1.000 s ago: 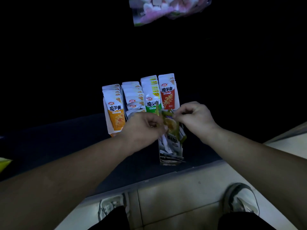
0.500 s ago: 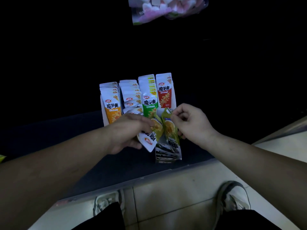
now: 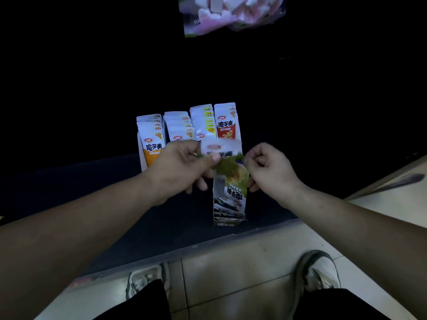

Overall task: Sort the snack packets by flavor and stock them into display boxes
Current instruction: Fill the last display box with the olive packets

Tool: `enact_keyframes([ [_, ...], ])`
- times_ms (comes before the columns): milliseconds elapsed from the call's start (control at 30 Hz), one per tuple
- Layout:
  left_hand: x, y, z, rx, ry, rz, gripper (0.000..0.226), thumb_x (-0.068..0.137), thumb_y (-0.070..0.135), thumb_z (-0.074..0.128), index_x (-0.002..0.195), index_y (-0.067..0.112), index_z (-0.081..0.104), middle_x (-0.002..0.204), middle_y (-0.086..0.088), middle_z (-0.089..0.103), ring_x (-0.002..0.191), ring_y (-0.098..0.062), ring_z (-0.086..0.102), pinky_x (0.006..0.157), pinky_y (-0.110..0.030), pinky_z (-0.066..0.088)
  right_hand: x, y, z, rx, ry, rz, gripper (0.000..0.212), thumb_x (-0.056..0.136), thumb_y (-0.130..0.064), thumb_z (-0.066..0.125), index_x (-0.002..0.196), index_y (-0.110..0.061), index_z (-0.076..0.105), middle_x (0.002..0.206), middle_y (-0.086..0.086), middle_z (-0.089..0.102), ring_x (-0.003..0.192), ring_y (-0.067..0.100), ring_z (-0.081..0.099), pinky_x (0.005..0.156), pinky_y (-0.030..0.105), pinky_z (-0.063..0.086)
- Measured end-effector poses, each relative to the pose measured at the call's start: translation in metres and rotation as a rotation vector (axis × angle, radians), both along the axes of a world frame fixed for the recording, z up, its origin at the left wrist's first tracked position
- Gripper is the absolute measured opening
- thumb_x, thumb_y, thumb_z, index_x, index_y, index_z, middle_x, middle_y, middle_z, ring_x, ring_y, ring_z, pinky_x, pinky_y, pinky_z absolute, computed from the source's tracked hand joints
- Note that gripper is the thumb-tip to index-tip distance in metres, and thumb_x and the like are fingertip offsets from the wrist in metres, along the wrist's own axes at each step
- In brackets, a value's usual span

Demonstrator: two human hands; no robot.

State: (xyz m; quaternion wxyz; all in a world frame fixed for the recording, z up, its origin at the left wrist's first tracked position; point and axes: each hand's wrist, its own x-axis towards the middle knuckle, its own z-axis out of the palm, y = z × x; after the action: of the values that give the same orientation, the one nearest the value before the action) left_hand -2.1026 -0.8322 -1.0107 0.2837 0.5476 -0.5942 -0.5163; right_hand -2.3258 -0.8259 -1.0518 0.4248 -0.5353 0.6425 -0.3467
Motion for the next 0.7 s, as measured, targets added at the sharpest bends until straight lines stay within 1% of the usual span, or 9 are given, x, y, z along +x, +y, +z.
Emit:
enact_keyframes([
  [67,0.000,-0.002,-0.002,-0.020,-0.017,0.049,0.041,0.098,0.036,0.068,0.082,0.000,0.057,0.067,-0.011,0.072,0.042,-0.017,0.054,0.039,-0.024,0.036,-0.001,0.000,0.001,-0.007,-0.022,-0.013,0.007,0.103,-0.019,0.058,0.097,-0.017,0.055,0.078,0.014,0.067,0.058,0.030,0.067,0.047,0.033,0.054],
  [167,-0.001,-0.001,-0.011,-0.014,-0.043,0.096,0.053,0.097,0.035,0.070,0.085,-0.014,0.054,0.054,-0.007,0.043,0.039,-0.010,0.035,0.041,-0.022,0.032,0.000,0.002,0.003,-0.009,-0.027,-0.012,0.008,0.104,-0.022,0.058,0.098,-0.018,0.055,0.079,0.017,0.068,0.060,0.028,0.067,0.047,0.031,0.052],
  [233,-0.002,-0.001,-0.018,0.004,-0.053,0.085,0.049,0.095,0.039,0.071,0.090,-0.010,0.065,0.061,-0.011,0.055,0.048,-0.014,0.043,0.044,-0.027,0.038,0.000,0.005,0.003,-0.012,-0.031,-0.015,0.009,0.103,-0.023,0.059,0.098,-0.017,0.055,0.080,0.017,0.069,0.060,0.020,0.065,0.049,0.029,0.051],
  [333,-0.004,0.001,-0.029,-0.003,-0.079,0.052,0.041,0.094,0.044,0.072,0.099,0.003,0.076,0.101,-0.011,0.077,0.077,-0.026,0.067,0.065,-0.040,0.060,0.002,0.008,0.002,-0.023,-0.029,-0.024,0.009,0.101,-0.025,0.062,0.095,-0.020,0.057,0.087,0.021,0.069,0.066,0.018,0.060,0.057,0.032,0.050],
  [367,-0.007,0.002,-0.032,-0.048,-0.083,0.052,0.045,0.094,0.045,0.071,0.096,0.000,0.074,0.096,-0.015,0.075,0.076,-0.027,0.065,0.066,-0.043,0.059,0.003,0.009,0.002,-0.030,-0.031,-0.031,0.010,0.101,-0.026,0.063,0.093,-0.022,0.058,0.088,0.021,0.070,0.067,0.019,0.059,0.059,0.032,0.051],
  [467,-0.013,0.003,-0.033,-0.266,-0.096,0.133,0.040,0.097,0.032,0.071,0.082,-0.005,0.067,0.068,-0.028,0.058,0.055,-0.017,0.045,0.049,-0.029,0.039,0.004,0.009,0.007,-0.069,-0.049,-0.085,0.010,0.099,-0.024,0.064,0.091,-0.022,0.058,0.087,0.019,0.071,0.072,0.033,0.066,0.066,0.043,0.059],
  [567,-0.016,0.002,-0.034,-0.282,-0.079,0.165,0.015,0.095,0.023,0.072,0.090,0.013,0.063,0.062,-0.017,0.063,0.044,-0.020,0.046,0.045,-0.028,0.039,0.006,0.006,0.017,-0.070,-0.128,-0.143,0.008,0.100,-0.021,0.061,0.095,-0.017,0.057,0.094,0.017,0.071,0.086,0.032,0.073,0.072,0.045,0.065],
  [633,-0.025,0.009,-0.037,-0.277,-0.072,0.092,0.016,0.092,0.022,0.076,0.088,0.019,0.060,0.075,-0.011,0.069,0.062,-0.027,0.062,0.057,-0.039,0.054,0.012,0.005,0.024,-0.001,-0.254,-0.165,0.008,0.101,-0.020,0.058,0.094,-0.017,0.055,0.097,0.017,0.070,0.089,0.036,0.074,0.074,0.047,0.065],
  [700,-0.035,0.016,-0.041,-0.336,-0.120,0.017,0.020,0.088,0.020,0.080,0.084,0.017,0.060,0.091,-0.002,0.068,0.087,-0.016,0.064,0.084,-0.036,0.054,0.019,0.005,0.027,0.033,-0.278,-0.158,0.011,0.096,-0.025,0.062,0.086,-0.025,0.058,0.089,0.010,0.069,0.091,0.037,0.074,0.079,0.057,0.062],
])
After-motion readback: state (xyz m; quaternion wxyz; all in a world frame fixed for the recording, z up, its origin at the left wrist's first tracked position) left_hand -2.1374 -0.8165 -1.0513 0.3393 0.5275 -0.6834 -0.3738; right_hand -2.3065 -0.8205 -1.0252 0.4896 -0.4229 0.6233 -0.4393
